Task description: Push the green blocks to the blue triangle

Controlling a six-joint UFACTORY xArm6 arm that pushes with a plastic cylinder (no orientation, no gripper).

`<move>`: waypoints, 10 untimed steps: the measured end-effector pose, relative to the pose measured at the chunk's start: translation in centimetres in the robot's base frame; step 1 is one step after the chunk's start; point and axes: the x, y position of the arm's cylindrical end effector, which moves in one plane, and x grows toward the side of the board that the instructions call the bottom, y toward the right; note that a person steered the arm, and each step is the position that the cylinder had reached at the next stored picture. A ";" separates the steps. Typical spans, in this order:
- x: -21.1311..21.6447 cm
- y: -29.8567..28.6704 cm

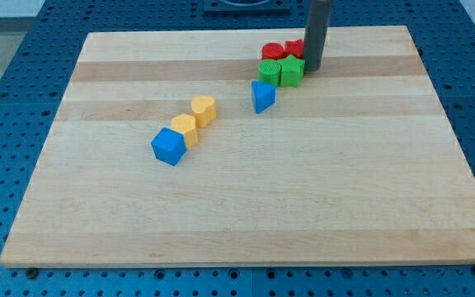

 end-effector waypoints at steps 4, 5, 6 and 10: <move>1.2 -2.7; 1.2 -3.2; 1.5 -4.0; 1.2 -0.4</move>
